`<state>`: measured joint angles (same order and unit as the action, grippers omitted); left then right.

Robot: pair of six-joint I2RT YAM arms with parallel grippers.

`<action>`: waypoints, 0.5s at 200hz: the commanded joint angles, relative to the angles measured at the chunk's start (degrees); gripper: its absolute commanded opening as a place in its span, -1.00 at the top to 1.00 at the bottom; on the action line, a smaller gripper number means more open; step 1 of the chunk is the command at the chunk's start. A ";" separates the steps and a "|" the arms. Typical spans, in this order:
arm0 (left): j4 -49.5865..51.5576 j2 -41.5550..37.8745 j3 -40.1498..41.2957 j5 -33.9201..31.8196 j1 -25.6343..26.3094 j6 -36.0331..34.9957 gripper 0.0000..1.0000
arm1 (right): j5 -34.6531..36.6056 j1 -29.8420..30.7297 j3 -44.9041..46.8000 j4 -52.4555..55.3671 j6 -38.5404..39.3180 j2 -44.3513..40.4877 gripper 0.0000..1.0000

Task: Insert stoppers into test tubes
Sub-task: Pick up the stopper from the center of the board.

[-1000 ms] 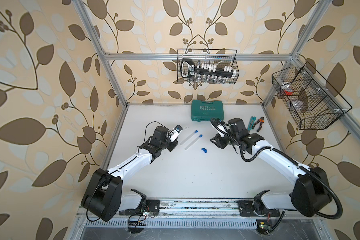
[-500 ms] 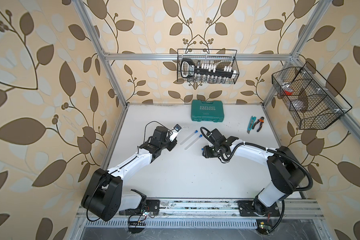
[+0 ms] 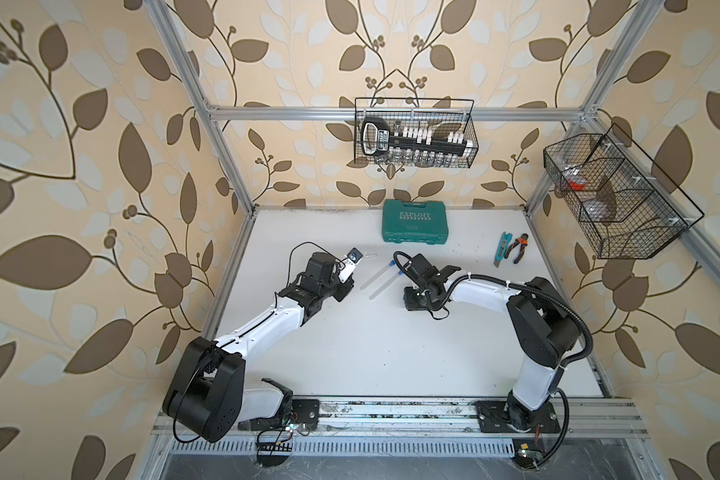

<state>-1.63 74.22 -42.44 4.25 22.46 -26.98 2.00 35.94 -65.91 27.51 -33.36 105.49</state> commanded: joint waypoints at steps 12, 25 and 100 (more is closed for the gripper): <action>-1.89 -0.84 0.07 0.19 0.04 -0.94 1.00 | 2.30 0.03 -2.27 2.11 0.41 2.21 0.29; -1.84 -0.90 0.07 0.12 0.04 -0.93 1.00 | 2.21 0.01 -2.57 2.13 0.50 2.80 0.31; -1.62 -1.18 0.07 0.36 0.04 -1.14 1.00 | 2.18 -0.06 -3.61 2.46 1.33 4.77 0.52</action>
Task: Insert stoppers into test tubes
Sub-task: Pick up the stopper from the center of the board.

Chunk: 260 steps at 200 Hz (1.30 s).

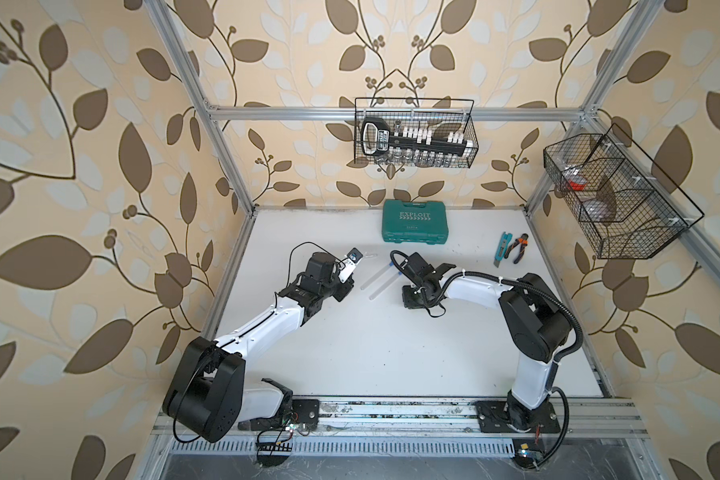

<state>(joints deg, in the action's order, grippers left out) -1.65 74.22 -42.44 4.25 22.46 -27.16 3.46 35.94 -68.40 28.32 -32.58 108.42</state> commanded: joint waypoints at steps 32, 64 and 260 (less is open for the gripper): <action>-1.46 -1.27 0.09 0.46 0.04 -1.19 1.00 | 0.71 -0.06 -1.30 2.11 0.50 2.15 0.59; -1.43 -1.27 0.07 0.14 0.04 -1.22 1.00 | 0.74 -0.06 -1.39 2.27 0.37 2.16 0.70; -0.34 -9.41 6.92 21.22 1.92 -20.57 1.00 | -28.25 -3.78 9.64 3.15 31.40 -33.85 0.65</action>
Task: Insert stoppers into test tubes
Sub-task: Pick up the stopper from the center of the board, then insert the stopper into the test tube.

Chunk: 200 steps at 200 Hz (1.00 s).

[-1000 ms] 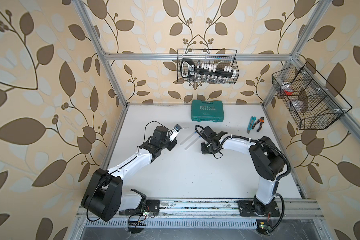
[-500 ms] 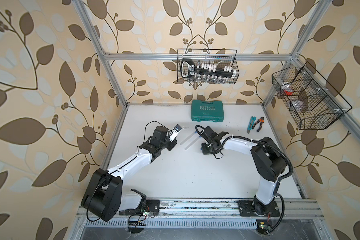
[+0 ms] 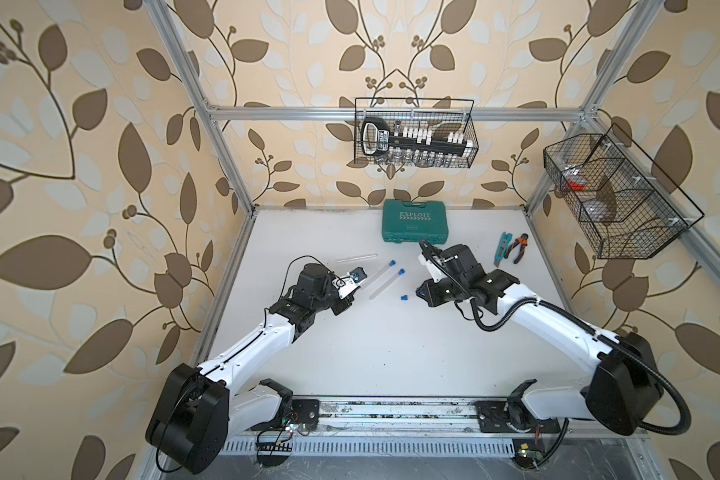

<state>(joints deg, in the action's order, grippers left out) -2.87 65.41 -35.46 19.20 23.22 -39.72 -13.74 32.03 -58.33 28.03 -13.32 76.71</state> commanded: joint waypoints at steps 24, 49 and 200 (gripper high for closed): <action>3.11 -0.28 -0.31 6.64 2.47 -11.24 1.00 | -16.33 0.15 -1.51 7.16 18.72 -4.01 0.64; 6.05 -0.87 0.10 6.90 4.70 -16.69 1.00 | -19.32 0.32 -2.32 9.60 23.43 -4.80 0.64; -0.69 -3.36 6.12 1.23 10.00 -28.29 1.00 | -20.36 6.62 -5.50 9.81 32.22 3.40 0.65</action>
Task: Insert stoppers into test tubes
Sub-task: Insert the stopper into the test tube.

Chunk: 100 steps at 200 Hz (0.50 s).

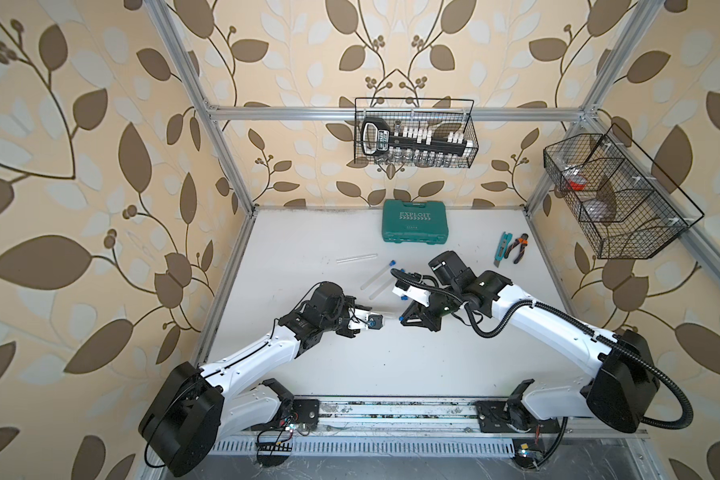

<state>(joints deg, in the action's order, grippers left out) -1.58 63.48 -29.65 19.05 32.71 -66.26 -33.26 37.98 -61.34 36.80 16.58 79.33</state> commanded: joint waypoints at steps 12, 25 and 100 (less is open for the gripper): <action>-1.93 -1.52 0.35 1.82 0.57 -1.86 1.00 | -0.68 0.85 -2.70 1.08 2.45 1.25 0.65; -1.93 -1.78 0.45 2.38 0.54 -1.99 1.00 | -0.20 1.05 -2.95 1.10 2.48 1.77 0.65; -2.32 -2.48 0.89 2.93 0.55 -2.21 1.00 | 2.29 1.26 -3.60 1.17 1.65 3.51 0.66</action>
<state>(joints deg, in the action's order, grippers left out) -2.02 62.37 -29.63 20.56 32.71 -67.66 -31.86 38.89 -62.89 37.10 17.45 81.97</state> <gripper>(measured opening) 0.158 0.171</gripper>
